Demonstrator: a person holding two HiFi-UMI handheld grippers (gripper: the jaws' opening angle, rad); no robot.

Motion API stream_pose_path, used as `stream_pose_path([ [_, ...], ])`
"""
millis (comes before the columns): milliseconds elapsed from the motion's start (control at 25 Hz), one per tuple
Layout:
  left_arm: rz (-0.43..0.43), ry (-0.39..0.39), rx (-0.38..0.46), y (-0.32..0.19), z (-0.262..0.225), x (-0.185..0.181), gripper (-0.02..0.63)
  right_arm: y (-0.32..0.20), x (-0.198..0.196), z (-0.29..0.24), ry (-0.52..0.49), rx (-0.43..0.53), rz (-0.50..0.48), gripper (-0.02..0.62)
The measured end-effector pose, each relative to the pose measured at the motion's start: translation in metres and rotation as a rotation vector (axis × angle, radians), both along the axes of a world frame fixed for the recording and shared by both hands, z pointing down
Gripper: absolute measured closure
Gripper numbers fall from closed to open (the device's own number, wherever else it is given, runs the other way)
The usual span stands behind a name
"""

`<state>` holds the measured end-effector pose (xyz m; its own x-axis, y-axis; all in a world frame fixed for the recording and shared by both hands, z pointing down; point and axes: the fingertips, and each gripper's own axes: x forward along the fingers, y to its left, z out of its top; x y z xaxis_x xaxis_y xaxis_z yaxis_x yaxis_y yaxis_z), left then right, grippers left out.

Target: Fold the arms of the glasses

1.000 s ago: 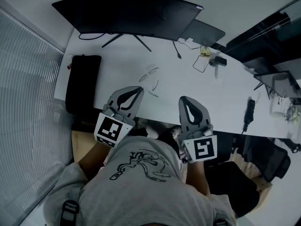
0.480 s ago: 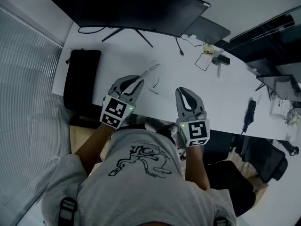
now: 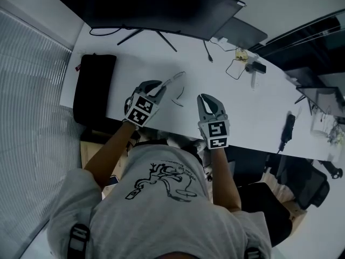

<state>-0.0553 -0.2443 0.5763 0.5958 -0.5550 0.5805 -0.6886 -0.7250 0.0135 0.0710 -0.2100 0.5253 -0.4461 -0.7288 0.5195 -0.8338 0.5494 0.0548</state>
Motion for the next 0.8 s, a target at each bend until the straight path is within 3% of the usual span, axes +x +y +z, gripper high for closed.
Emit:
stream_pose_path([
  [480, 0.038, -0.103, -0.102, -0.019, 0.074, 0.002, 0.509, -0.020, -0.004, 0.097, 0.085, -0.152, -0.027, 0.560],
  [800, 0.058, -0.130, -0.169, -0.028, 0.113, 0.007, 0.508, -0.030, -0.009, 0.154, 0.116, -0.239, -0.030, 0.558],
])
